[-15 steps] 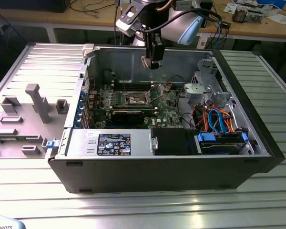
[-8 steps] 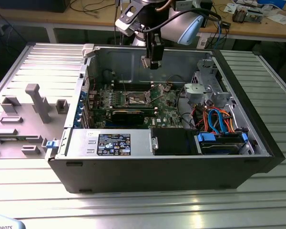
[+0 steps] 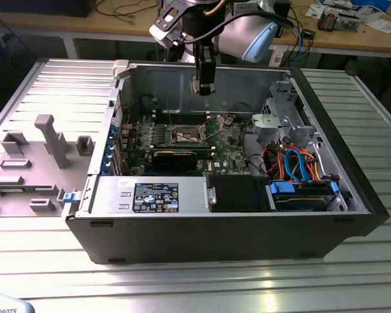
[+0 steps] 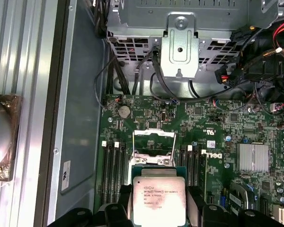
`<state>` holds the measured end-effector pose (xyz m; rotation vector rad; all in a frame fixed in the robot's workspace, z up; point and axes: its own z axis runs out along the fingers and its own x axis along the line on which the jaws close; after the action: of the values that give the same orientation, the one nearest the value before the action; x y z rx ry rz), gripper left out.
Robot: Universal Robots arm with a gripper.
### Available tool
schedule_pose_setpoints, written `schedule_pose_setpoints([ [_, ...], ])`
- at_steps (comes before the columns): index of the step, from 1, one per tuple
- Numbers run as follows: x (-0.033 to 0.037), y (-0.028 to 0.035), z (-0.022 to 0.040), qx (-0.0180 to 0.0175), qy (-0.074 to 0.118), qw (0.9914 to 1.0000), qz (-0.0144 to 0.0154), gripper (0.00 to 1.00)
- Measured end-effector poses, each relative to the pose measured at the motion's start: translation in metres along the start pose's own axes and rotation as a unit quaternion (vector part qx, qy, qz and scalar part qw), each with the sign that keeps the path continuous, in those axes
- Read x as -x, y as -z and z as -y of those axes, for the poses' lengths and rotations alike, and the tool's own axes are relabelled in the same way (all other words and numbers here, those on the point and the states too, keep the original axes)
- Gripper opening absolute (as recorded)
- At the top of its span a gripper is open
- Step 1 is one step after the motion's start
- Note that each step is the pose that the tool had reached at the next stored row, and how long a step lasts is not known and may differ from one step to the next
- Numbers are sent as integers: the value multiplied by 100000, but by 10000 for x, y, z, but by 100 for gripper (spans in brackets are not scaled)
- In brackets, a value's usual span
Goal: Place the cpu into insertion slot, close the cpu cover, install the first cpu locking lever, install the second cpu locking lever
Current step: 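Place the cpu into insertion slot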
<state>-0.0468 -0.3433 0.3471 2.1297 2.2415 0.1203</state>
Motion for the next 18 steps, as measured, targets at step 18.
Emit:
schedule_pose_setpoints([
  [18, -2, -90, 89, 8, -321, 99999, 31, 54],
])
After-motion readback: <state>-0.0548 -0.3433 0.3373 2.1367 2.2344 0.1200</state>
